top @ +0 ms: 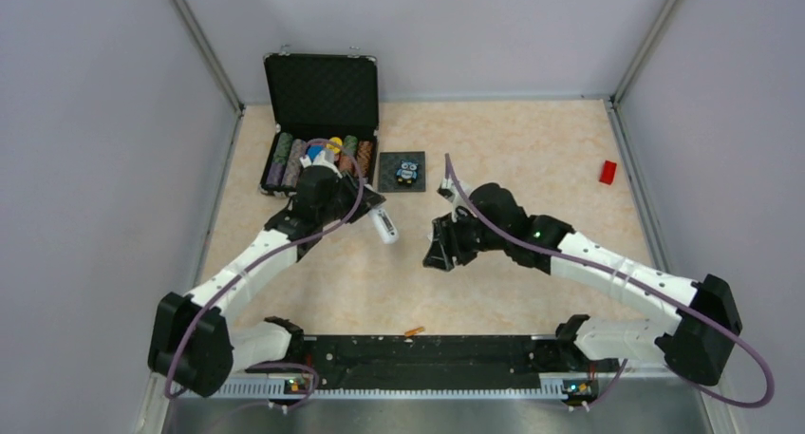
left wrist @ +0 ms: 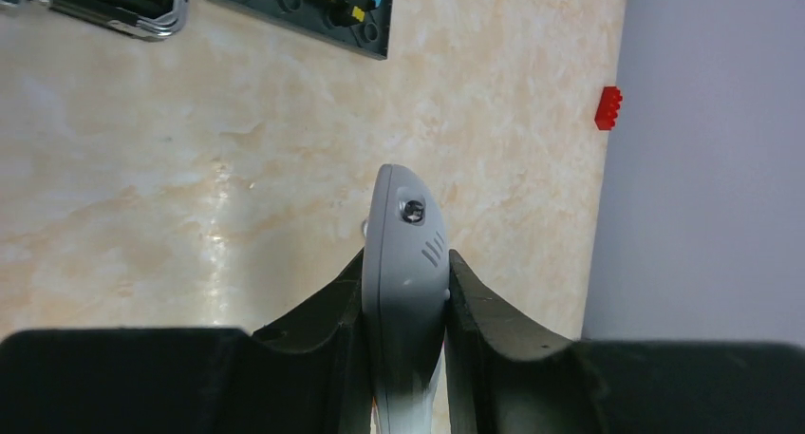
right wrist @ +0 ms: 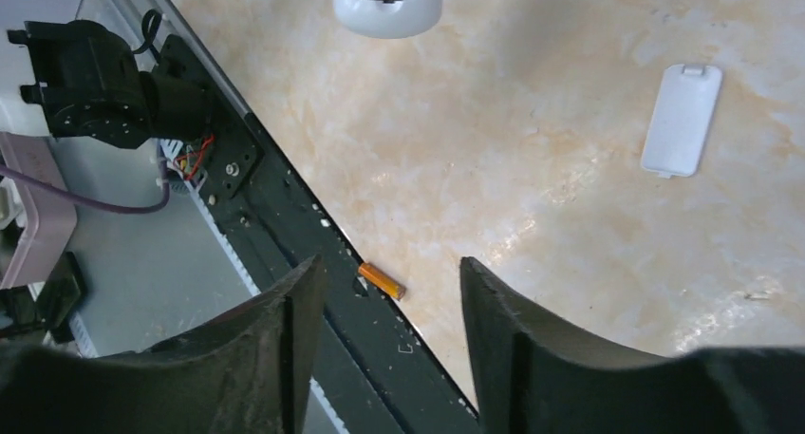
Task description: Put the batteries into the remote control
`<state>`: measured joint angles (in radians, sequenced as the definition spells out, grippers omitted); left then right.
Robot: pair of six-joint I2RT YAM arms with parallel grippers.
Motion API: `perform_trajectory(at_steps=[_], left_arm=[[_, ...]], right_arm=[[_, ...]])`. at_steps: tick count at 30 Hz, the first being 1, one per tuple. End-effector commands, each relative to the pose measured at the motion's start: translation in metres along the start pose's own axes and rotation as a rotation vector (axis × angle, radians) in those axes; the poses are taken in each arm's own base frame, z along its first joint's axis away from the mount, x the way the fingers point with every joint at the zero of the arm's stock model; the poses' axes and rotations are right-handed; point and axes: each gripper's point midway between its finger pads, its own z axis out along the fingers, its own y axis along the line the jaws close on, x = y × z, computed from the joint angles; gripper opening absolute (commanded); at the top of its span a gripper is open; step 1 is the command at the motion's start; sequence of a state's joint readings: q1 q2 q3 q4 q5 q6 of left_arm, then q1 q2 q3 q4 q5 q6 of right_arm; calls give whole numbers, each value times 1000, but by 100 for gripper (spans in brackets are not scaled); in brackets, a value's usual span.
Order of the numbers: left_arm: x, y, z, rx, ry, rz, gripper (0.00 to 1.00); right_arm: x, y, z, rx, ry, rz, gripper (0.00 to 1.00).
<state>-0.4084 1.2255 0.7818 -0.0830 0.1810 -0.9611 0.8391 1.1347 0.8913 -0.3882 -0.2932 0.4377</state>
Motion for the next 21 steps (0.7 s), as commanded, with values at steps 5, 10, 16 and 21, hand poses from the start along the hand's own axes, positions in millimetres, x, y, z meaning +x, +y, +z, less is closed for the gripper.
perform_trajectory(at_steps=[5,10,16,21], left_arm=[[-11,-22,-50,181,-154,109,0],[-14,-66,-88,399,-201,175,0],[-13,-104,-126,562,-198,187,0],[-19,-128,-149,657,-228,156,0]], right_arm=[[-54,55,5,-218,-171,-55,71],[-77,77,15,-313,-193,-27,75],[-105,108,19,-463,-245,-14,77],[-117,130,13,-589,-262,-22,75]])
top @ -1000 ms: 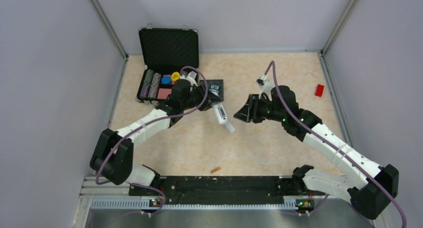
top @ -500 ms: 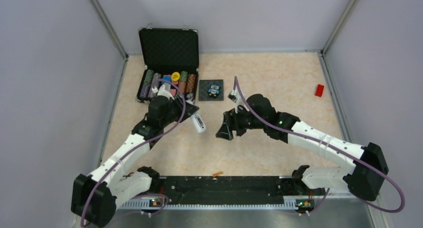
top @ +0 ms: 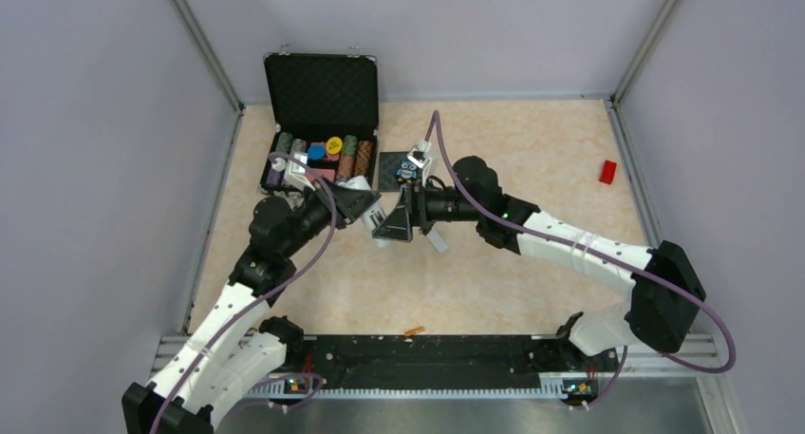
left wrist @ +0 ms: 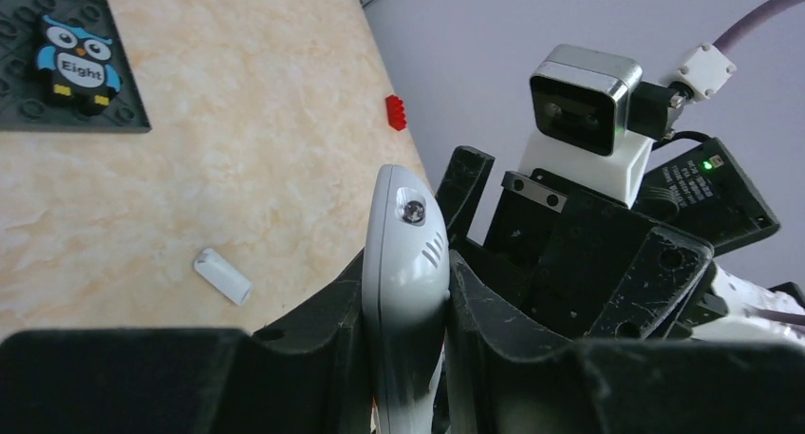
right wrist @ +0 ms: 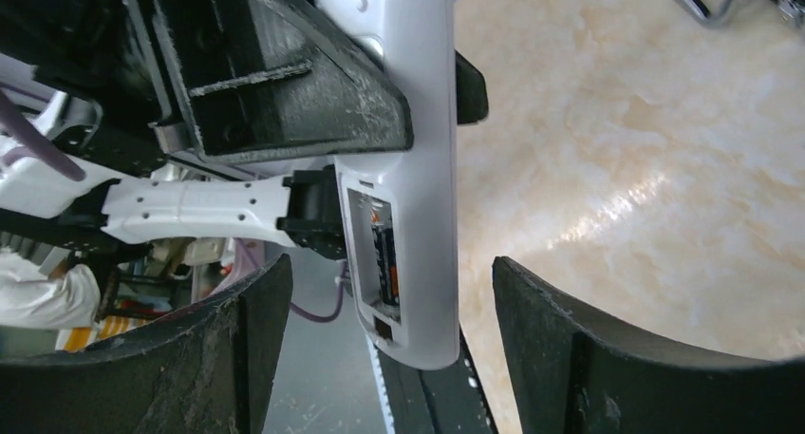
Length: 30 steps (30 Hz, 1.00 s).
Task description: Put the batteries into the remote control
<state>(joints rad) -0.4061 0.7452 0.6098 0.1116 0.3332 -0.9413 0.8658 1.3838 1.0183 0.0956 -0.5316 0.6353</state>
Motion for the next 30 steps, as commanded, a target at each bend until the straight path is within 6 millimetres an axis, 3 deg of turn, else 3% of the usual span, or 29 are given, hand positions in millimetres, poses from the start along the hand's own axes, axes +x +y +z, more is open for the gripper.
perform_trajectory(at_steps=[1,4,10,13,15,17,19,22,27,30], left_arm=[[-29,-57,-9,183,-81,5,0],[-36,-64,-10,208,-108,-17,0],[-49,-84,-13,267,-147,-50,0],[-51,-92,-14,288,-136,-41,1],[-48,-94,-14,292,-115,-23,10],[-45,-93,-15,266,-88,27,37],[-43,-95,-19,242,-46,99,55],[-33,-98,-23,239,63,217,68],[2,-111,-27,376,357,282,70],[15,-109,-24,446,481,285,70]], right_arm=[[-41,59,-4,-238,-102,-68,75],[-43,69,-6,-304,-98,-54,68],[-43,78,-8,-383,-65,-38,45],[-47,80,-11,-395,-52,-38,24],[-51,80,-15,-400,-47,-32,11],[-53,78,-21,-406,-27,-39,2],[-51,71,-31,-388,12,-52,0],[-42,58,-53,-363,98,-91,0],[-16,69,-88,-461,247,-135,0],[-8,72,-97,-473,281,-158,0]])
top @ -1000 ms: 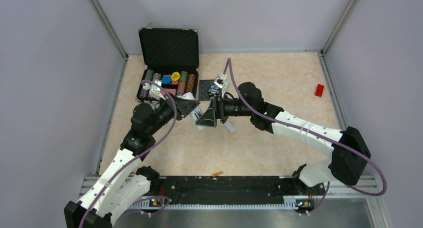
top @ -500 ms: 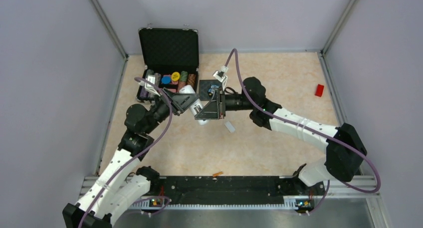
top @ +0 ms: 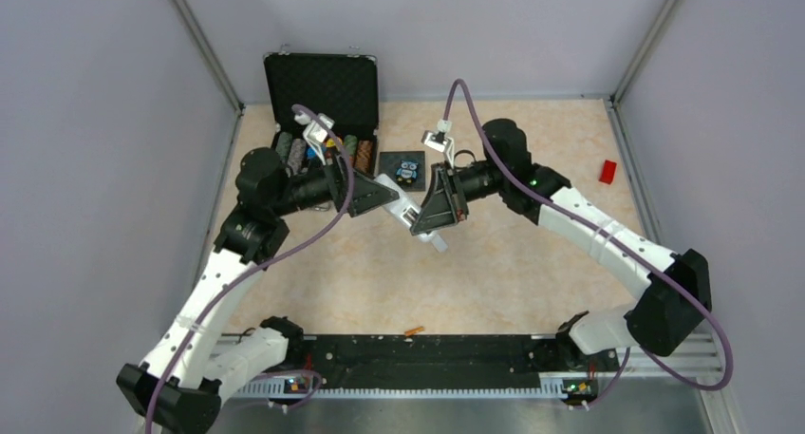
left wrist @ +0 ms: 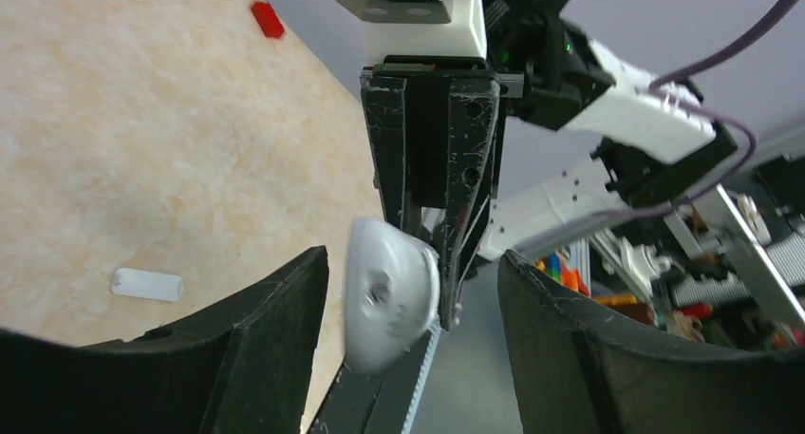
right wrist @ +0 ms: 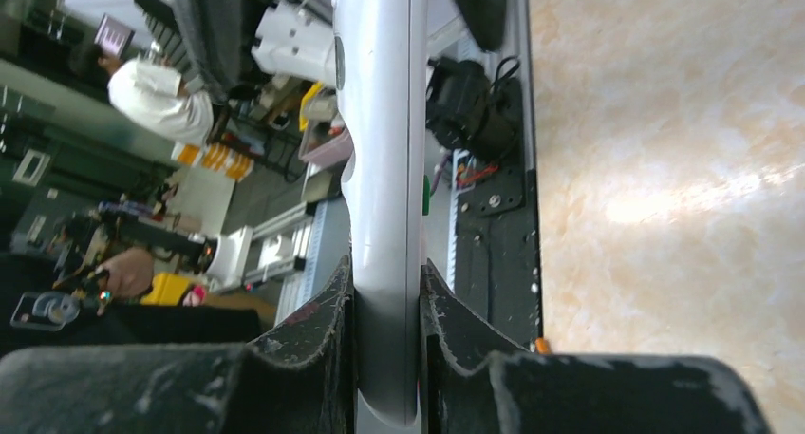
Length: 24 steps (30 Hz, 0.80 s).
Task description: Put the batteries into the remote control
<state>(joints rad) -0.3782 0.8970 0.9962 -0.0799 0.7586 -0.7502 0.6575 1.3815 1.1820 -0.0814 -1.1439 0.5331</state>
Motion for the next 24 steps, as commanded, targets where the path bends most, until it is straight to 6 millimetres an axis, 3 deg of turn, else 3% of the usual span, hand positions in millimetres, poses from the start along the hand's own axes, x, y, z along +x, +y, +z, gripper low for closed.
perform_trajectory(at_steps=[1,8,16,18,21,22,24], left_arm=[[28,-15,-1,178,227,65,70],[41,-11,-3,213,365,165,76],[96,-9,10,260,558,170,76],[103,-2,13,235,585,151,69],[103,3,17,222,591,138,36],[102,3,17,217,587,140,29],[99,-1,18,228,574,148,31]], right_arm=[[19,37,-16,-96,106,-105,0],[35,11,-25,92,178,-117,0],[43,0,-34,209,235,-209,0],[44,1,-35,206,236,-212,0],[45,2,-35,203,239,-215,0],[46,2,-36,201,239,-215,0],[47,4,-36,195,241,-217,0]])
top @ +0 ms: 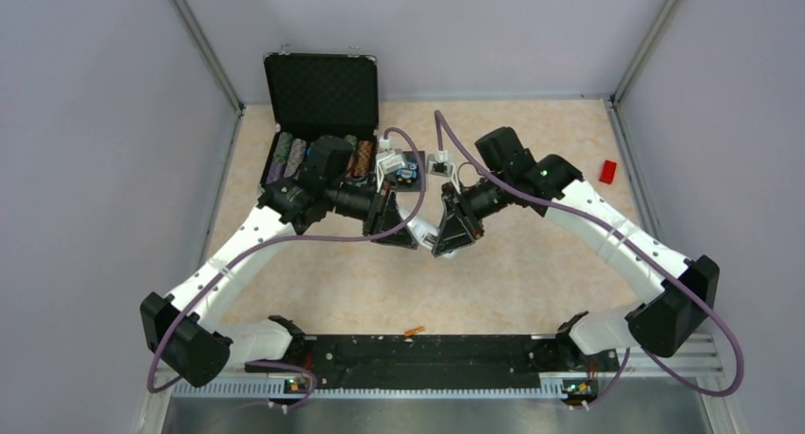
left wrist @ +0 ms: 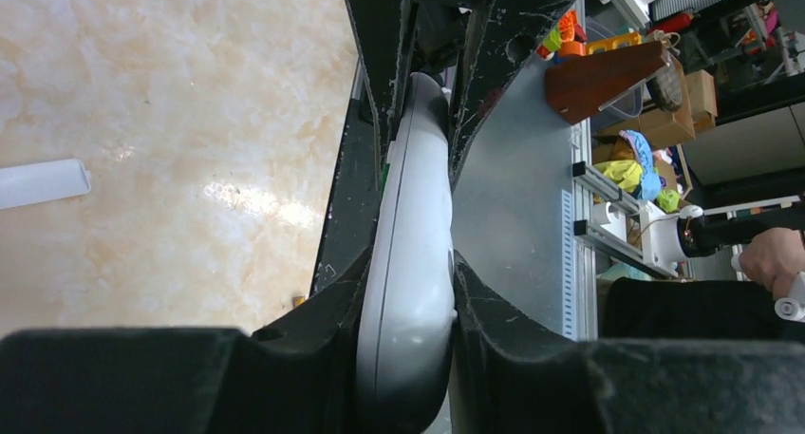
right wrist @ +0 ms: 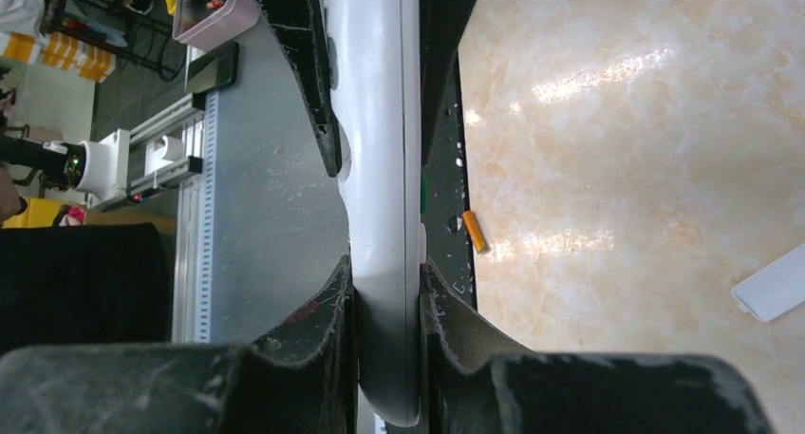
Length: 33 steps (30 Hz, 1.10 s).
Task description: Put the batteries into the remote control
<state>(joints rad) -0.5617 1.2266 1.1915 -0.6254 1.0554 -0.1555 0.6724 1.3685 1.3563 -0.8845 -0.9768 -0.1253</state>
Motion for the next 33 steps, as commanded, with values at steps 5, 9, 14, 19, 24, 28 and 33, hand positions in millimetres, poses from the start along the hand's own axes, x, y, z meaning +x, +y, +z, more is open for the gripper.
perform_trajectory(at_steps=[5,9,14,19,24,28,33], left_arm=[[-21,-21,-6,37,-68,104,56],[-26,-25,-5,60,-97,101,61],[-29,-27,-3,84,-118,77,31],[-31,-26,-2,82,-131,55,0],[-56,-16,-8,-29,-282,46,0],[-72,0,-22,-125,-452,-27,0],[-81,41,-66,-358,-704,-138,0]], right_arm=[[-11,17,-10,-7,-38,-100,0],[-10,18,-11,-13,-38,-100,0],[-11,20,-11,-17,-42,-105,0],[-20,20,-12,-7,-68,-96,9],[-44,13,-20,66,-189,-63,64],[-74,5,-38,205,-417,-41,75],[-87,-22,-76,470,-675,101,77]])
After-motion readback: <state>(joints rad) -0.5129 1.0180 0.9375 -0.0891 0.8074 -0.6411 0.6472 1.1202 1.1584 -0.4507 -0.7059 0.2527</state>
